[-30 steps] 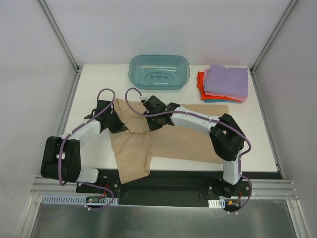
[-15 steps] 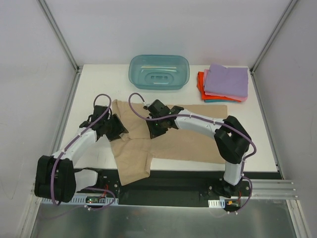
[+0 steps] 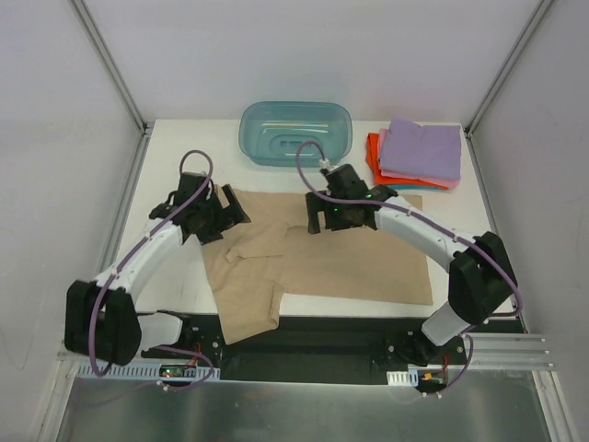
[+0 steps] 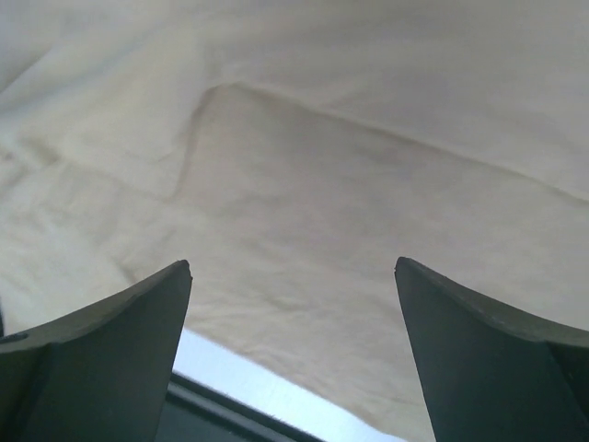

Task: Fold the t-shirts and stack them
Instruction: Fold the flattened tshirt in 1/3 of the way

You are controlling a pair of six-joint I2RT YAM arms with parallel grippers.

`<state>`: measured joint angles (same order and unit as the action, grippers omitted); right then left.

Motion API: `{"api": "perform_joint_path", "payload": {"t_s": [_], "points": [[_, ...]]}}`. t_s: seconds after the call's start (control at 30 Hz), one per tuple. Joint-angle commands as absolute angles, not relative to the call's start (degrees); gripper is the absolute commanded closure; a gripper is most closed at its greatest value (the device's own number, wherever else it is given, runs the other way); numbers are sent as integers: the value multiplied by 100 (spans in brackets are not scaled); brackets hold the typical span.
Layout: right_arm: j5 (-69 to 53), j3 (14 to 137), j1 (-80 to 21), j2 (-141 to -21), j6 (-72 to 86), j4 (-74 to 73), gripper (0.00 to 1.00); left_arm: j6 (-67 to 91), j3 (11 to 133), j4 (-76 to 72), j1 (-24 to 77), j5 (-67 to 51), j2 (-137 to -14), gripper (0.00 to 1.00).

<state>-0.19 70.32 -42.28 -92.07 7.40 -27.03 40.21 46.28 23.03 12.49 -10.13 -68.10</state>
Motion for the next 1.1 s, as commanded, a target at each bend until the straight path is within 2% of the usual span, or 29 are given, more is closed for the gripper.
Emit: {"api": "perform_joint_path", "payload": {"t_s": [0.0, 0.27, 0.47, 0.73, 1.07], "points": [[246, 6663, -3254, -8894, 747, -2707, 3, 3701, 5499, 2022, 1450, -896, -7934, 1], [-430, 6670, -1488, -9632, 580, -2689, 3, 3595, 6415, 1907, 1363, -641, -9886, 1], [-536, 6917, -871, -10256, 553, -2821, 3, 3560, 6846, 1907, 1073, -747, -10748, 1], [-686, 7312, -686, -10863, 668, -2935, 3, 3524, 7321, 1907, 835, -844, -11320, 1], [-290, 7575, -624, -10951, 703, -2822, 3, 3314, 7778, 1916, 668, -686, -11276, 1]]}}
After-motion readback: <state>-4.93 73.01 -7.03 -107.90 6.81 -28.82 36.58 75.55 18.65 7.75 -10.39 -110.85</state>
